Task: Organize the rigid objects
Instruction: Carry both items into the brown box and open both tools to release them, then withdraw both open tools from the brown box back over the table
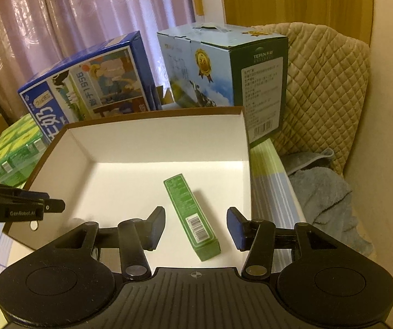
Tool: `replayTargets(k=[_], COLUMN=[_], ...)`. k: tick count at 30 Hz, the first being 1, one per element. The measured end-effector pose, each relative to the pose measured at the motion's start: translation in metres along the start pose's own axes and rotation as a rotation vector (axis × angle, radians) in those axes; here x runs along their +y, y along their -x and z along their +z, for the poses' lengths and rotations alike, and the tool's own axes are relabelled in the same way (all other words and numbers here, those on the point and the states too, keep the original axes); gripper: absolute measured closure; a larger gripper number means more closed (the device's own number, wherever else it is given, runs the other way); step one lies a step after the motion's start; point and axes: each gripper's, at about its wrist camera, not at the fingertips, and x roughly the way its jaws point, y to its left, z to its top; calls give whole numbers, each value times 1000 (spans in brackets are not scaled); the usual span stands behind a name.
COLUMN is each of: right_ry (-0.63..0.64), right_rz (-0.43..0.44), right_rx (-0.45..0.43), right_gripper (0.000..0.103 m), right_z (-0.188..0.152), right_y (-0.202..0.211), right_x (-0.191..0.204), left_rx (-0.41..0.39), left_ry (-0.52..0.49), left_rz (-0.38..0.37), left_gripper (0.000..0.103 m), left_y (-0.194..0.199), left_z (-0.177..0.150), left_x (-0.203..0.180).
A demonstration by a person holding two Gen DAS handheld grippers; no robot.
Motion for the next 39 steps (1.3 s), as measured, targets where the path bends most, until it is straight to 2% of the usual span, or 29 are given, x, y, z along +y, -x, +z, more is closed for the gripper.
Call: replayTargets(k=[6,22,39], right_ry=[-4,-11,-11], right_rz=[8,30,63], right_rx=[10,-12,-35], right_gripper=[55,54,54], right_z=[-7,-30,-78], right_y=[8,49,106], right_x=[-1,2,22], left_rx=[-6,-63,-137], left_ry=[16,53,83], left_rz=[-2,-29,-59], left_gripper=[67,67,65], left_y=[12,75,155], left_z=[-5,-33,-105], left_x=[4,6,6])
